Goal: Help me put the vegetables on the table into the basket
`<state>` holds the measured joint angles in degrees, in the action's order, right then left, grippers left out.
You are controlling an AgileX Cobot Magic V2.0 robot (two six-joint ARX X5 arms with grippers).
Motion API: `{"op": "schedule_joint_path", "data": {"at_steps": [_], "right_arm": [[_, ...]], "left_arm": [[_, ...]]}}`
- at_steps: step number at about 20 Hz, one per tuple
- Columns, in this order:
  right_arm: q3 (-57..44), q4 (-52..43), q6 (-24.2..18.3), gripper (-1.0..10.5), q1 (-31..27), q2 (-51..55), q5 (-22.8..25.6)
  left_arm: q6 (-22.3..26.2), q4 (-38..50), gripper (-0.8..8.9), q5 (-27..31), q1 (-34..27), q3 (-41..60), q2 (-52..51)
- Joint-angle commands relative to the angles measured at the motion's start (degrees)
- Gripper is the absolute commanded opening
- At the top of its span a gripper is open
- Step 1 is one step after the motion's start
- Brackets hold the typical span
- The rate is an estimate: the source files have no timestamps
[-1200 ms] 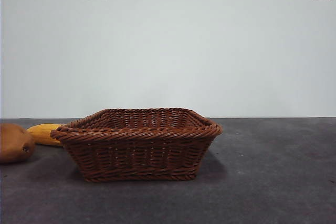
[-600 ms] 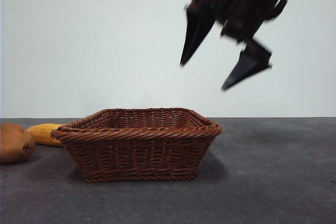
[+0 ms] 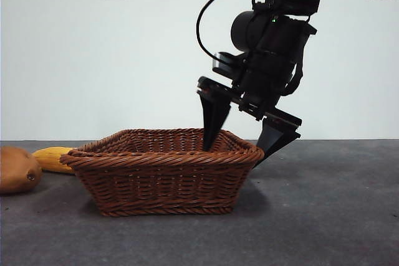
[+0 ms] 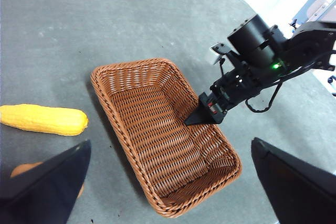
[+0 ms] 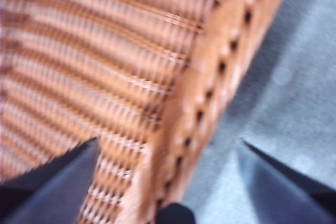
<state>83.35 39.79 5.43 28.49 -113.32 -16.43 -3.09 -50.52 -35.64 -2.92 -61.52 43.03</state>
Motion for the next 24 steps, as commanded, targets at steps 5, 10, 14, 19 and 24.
{"op": "schedule_joint_path", "data": {"at_steps": [5,10,14,19,24], "right_arm": [[0.1,-0.9,2.1,0.8,0.1,-0.9,0.4],[0.1,-2.5,3.2,-0.1,0.1,-0.8,0.4],[0.7,-2.4,3.0,-0.1,-0.1,3.4,0.6],[1.8,-0.3,0.3,-0.1,-1.5,20.3,2.7],[1.8,5.8,-3.3,-0.1,-4.3,38.1,6.1]], "left_arm": [[0.2,0.4,5.97,-0.3,0.2,-0.1,0.1],[0.0,0.4,5.97,-0.3,0.2,-0.1,0.5],[-0.8,0.5,5.97,2.5,0.2,-0.1,3.8],[-6.1,3.9,5.97,2.7,0.3,-2.2,15.2],[-11.3,3.0,5.96,7.5,2.6,-13.8,32.5]]}}
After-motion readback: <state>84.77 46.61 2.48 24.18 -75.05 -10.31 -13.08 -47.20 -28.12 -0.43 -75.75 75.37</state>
